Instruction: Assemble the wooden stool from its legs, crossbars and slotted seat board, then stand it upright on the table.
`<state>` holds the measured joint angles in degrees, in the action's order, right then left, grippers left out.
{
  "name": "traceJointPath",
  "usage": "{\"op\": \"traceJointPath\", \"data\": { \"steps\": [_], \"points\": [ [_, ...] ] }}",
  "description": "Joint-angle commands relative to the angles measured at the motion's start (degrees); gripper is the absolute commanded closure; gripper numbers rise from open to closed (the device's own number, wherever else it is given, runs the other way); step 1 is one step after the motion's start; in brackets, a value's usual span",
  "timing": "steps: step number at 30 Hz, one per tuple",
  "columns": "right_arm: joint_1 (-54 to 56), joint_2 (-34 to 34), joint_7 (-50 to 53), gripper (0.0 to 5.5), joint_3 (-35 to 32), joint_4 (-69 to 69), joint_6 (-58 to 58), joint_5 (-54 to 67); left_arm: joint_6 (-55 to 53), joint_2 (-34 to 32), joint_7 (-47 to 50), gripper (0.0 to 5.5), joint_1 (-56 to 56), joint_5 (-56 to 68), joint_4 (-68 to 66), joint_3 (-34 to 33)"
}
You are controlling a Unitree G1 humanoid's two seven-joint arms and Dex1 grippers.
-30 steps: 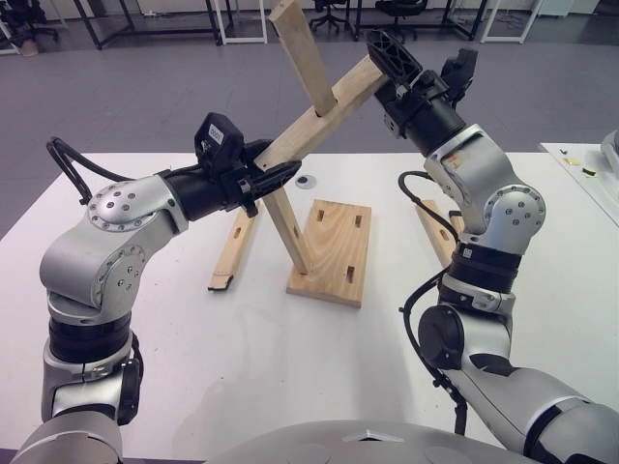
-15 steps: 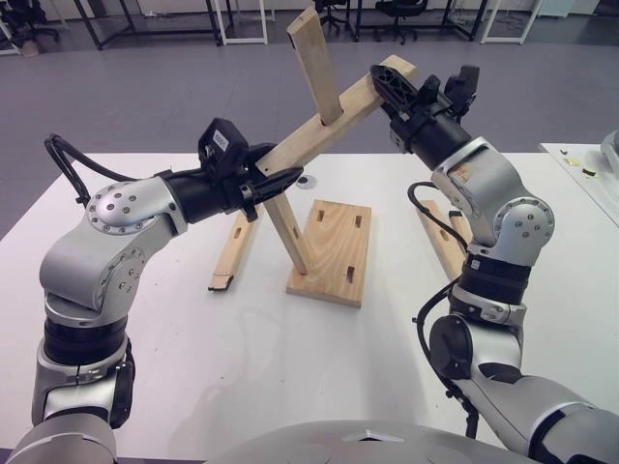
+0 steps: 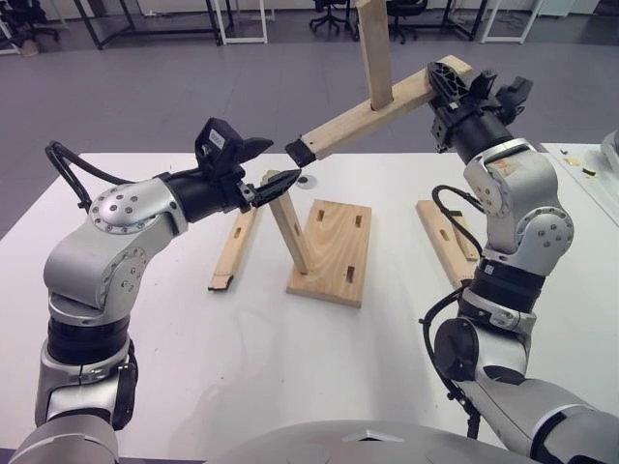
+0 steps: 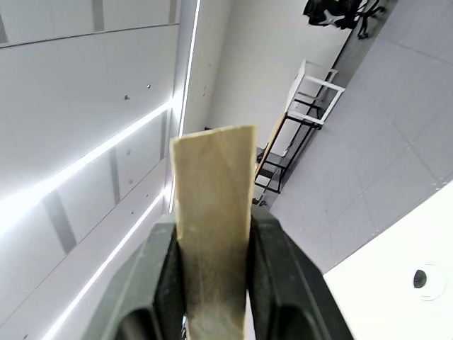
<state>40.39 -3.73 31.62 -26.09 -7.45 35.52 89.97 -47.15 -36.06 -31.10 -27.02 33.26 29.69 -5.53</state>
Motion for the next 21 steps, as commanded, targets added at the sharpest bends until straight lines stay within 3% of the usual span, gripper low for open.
{"op": "traceJointPath", "data": {
  "steps": [1,9,16,21],
  "points": [
    [-1.51,-1.97,-0.50,4.48,-0.01,0.17,-2.43,-3.90,0.46,1.64,2.50,1.60,-2.71,0.52,-0.53,-2.24],
    [-5.70,-2.80,1.94,4.48,0.78,-2.63,-4.82,-11.29,2.54,6.79,10.56,1.60,-3.49,-0.43,-4.15,-7.37],
    [-14.15,-3.79,6.03,4.48,1.77,-8.79,-1.92,-10.28,6.32,9.01,15.44,1.60,6.57,-5.14,-8.00,-10.08],
    [-20.33,-4.09,8.48,4.48,3.48,-13.37,0.12,-9.57,15.73,10.32,14.79,1.60,18.34,-15.82,-11.24,-0.04]
  ]
}}
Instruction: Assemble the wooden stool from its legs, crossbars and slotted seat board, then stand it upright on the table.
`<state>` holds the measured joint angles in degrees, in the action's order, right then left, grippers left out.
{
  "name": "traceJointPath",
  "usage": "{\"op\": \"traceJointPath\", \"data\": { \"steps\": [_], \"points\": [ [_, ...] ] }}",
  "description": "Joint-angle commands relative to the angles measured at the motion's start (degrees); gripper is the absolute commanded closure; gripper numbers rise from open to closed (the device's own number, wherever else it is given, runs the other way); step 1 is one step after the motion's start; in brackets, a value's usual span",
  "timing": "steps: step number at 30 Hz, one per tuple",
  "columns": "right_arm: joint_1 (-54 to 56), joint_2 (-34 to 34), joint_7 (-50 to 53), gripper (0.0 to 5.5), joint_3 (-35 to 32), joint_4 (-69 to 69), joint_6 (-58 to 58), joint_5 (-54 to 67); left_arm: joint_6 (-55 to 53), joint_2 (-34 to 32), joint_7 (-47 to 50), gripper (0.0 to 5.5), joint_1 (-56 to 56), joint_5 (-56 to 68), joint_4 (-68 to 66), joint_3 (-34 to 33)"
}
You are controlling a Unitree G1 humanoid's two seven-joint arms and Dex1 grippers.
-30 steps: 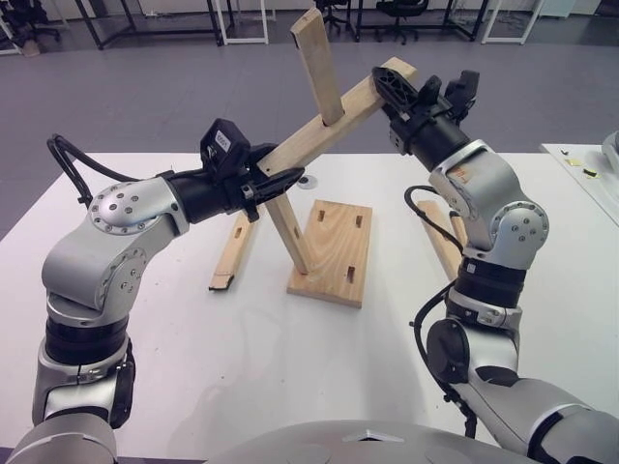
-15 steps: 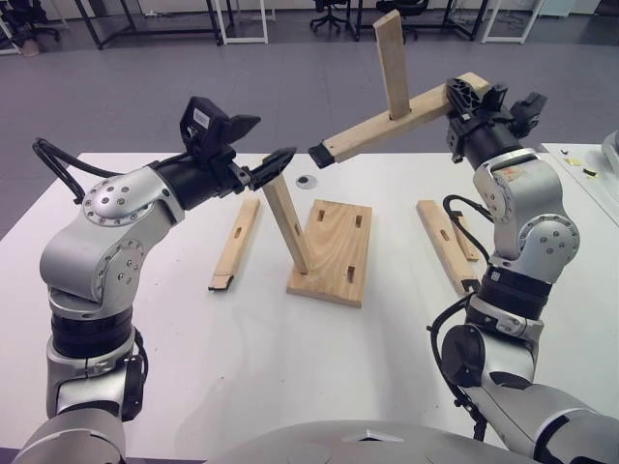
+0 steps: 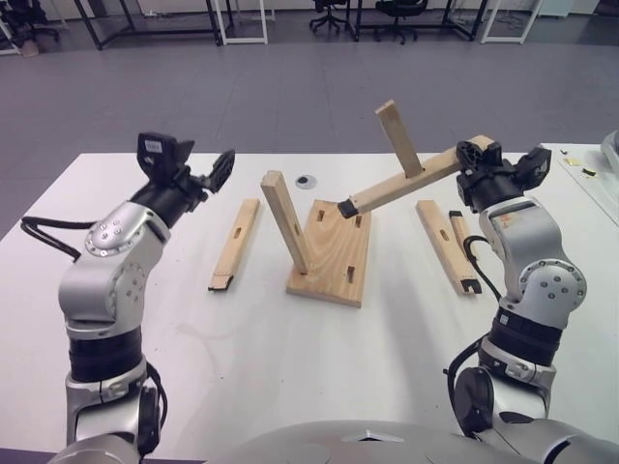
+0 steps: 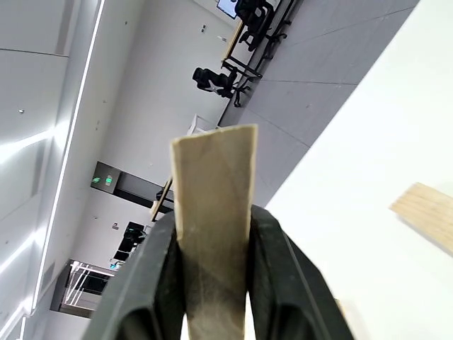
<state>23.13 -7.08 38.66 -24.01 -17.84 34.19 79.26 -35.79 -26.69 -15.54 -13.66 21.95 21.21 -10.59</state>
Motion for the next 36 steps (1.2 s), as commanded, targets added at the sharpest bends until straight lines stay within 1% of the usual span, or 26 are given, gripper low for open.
{"op": "traceJointPath", "data": {
  "steps": [1,4,10,15,19,24,30,33,36],
  "points": [
    [-4.42,-0.63,1.83,4.48,1.88,-3.78,1.82,1.36,6.68,1.55,-1.12,1.60,6.50,-6.11,-4.76,6.65],
    [-7.52,-0.32,2.51,4.48,3.09,-5.13,2.25,1.87,12.44,2.69,-2.62,1.60,9.60,-9.35,-9.25,10.01],
    [-13.73,-1.20,-0.27,4.48,6.49,-7.54,2.08,-2.69,19.01,2.83,-4.87,1.60,11.56,-15.03,-17.48,14.70],
    [-15.13,-1.43,-2.11,4.48,7.15,-8.31,1.21,-5.36,22.29,3.49,-5.55,1.60,11.70,-19.13,-21.03,18.11],
    [-16.19,-1.28,-1.29,4.48,6.94,-9.49,1.14,-5.84,22.29,3.74,-6.31,1.60,12.13,-20.49,-21.82,19.55],
    [-18.45,-0.62,0.15,4.48,8.17,-11.19,1.29,-6.76,20.46,4.44,-6.57,1.60,11.37,-21.19,-21.21,19.75],
    [-17.24,-1.52,0.77,4.48,8.86,-12.74,0.66,-9.96,17.80,5.17,-6.90,1.60,10.72,-21.17,-19.88,20.13],
    [-17.04,0.17,3.38,4.48,9.43,-14.95,-0.43,-12.11,15.16,5.51,-7.64,1.60,10.86,-20.78,-18.64,20.88],
    [-18.54,2.28,3.16,4.48,11.83,-15.86,-0.82,-15.13,12.83,6.51,-8.30,1.60,10.99,-19.51,-17.77,21.01]
  ]
}}
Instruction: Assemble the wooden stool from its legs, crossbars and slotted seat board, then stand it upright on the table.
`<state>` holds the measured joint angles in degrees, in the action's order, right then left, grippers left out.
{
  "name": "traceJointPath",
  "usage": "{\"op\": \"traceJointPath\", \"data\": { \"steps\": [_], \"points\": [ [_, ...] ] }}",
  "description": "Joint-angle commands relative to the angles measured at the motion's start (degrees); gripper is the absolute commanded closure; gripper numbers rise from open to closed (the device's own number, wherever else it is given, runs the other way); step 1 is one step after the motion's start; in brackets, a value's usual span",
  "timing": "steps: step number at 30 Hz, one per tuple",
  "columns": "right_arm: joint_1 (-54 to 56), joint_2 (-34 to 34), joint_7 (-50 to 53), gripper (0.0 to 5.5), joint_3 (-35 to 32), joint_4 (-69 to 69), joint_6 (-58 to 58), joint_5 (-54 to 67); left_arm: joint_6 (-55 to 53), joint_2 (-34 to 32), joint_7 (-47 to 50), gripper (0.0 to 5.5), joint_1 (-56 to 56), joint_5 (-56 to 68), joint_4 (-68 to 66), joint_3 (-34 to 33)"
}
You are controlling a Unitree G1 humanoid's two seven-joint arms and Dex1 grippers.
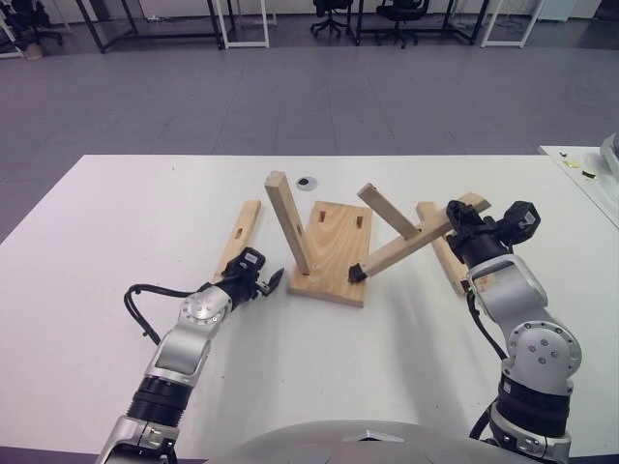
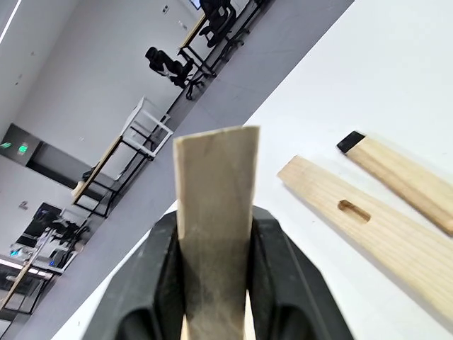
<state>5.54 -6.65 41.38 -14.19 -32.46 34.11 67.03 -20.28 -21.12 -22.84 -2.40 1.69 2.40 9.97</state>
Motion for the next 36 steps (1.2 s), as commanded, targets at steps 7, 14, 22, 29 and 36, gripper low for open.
{"op": "traceJointPath", "data": {
  "steps": [7,14,22,29,36],
  "points": [
    [-0.11,0.05,-6.59,4.48,7.58,-0.55,-0.96,-15.01,-7.55,4.12,-2.36,1.60,-0.33,2.12,4.74,2.88],
    [0.19,0.78,-9.50,4.48,9.40,-0.89,0.51,-21.45,-11.82,6.82,-2.03,1.60,-1.09,2.01,6.21,4.07],
    [0.26,-0.87,-15.92,4.48,12.15,-0.77,2.33,-28.36,-17.22,9.34,-2.06,1.60,-1.84,6.27,10.45,0.98],
    [0.18,-1.56,-20.64,4.48,14.15,-0.30,3.10,-33.83,-25.04,12.47,-0.32,1.60,-3.73,12.90,18.03,-3.46],
    [-4.25,-1.76,-27.74,4.48,11.93,2.14,-0.75,-36.34,-26.41,8.88,-0.30,1.60,-3.31,13.33,20.60,-6.42]
  ]
}}
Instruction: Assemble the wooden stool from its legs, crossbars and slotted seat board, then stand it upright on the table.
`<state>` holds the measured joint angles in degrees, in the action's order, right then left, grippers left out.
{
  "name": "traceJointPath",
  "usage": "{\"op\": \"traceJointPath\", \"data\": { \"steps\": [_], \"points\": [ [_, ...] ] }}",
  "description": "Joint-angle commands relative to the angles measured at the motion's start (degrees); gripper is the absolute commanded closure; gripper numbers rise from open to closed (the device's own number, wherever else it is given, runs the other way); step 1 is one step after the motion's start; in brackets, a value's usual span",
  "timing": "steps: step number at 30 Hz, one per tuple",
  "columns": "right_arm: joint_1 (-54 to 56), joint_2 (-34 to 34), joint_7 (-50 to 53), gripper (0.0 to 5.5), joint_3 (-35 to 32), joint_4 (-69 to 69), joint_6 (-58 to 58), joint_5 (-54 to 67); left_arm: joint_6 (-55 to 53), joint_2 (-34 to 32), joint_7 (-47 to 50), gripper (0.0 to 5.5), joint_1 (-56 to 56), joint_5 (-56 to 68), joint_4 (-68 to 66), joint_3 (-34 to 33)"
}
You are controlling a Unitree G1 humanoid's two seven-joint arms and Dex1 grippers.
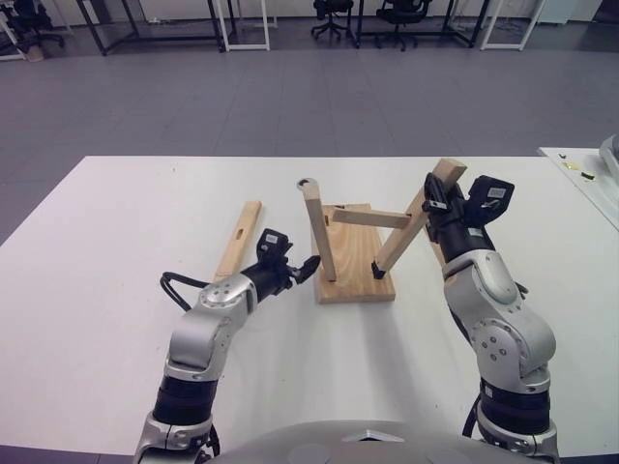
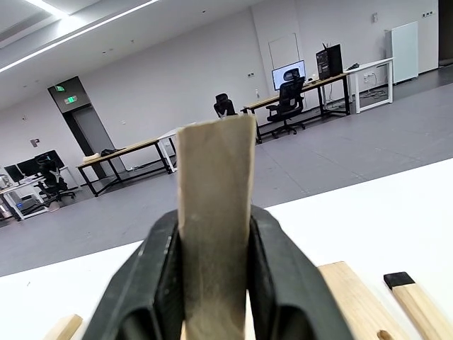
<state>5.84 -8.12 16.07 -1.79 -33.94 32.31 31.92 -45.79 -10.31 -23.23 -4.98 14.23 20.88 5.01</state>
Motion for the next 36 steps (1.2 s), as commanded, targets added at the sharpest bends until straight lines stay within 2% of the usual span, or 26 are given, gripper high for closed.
{"op": "traceJointPath", "data": {
  "steps": [1,5,10,18,20,22,27,36],
  "points": [
    [-5.26,-0.10,-3.28,4.48,-0.51,3.82,0.42,-1.66,-1.05,-2.69,0.14,1.60,-0.57,0.97,2.69,-1.82],
    [-7.70,0.52,-5.61,4.48,0.72,4.58,-1.70,-3.73,-2.41,-5.72,0.87,1.60,-3.54,1.97,4.94,-5.74],
    [-8.99,0.84,-7.14,4.48,3.00,4.72,-2.97,-6.86,-6.33,-7.44,3.24,1.60,-14.03,4.99,8.39,-12.13],
    [-12.23,1.93,-10.69,4.48,2.20,7.24,-7.40,-8.78,-18.80,-4.43,7.36,1.60,-29.65,17.18,19.07,-17.20],
    [-12.67,2.15,-11.19,4.48,2.01,8.01,-8.39,-9.20,-21.63,-3.53,7.67,1.60,-31.63,20.41,20.86,-16.85],
    [-13.03,2.29,-11.51,4.48,1.94,8.61,-9.12,-9.57,-21.89,-5.13,7.56,1.60,-30.18,19.82,20.56,-13.82],
    [-13.45,2.25,-12.54,4.48,2.12,9.80,-10.39,-9.95,-17.19,-9.85,7.43,1.60,-23.76,13.81,15.13,-6.08],
    [-14.53,0.58,-13.92,4.48,4.48,9.76,-10.03,-12.72,-13.00,-10.74,7.71,1.60,-20.38,12.17,14.05,-2.63]
  ]
}}
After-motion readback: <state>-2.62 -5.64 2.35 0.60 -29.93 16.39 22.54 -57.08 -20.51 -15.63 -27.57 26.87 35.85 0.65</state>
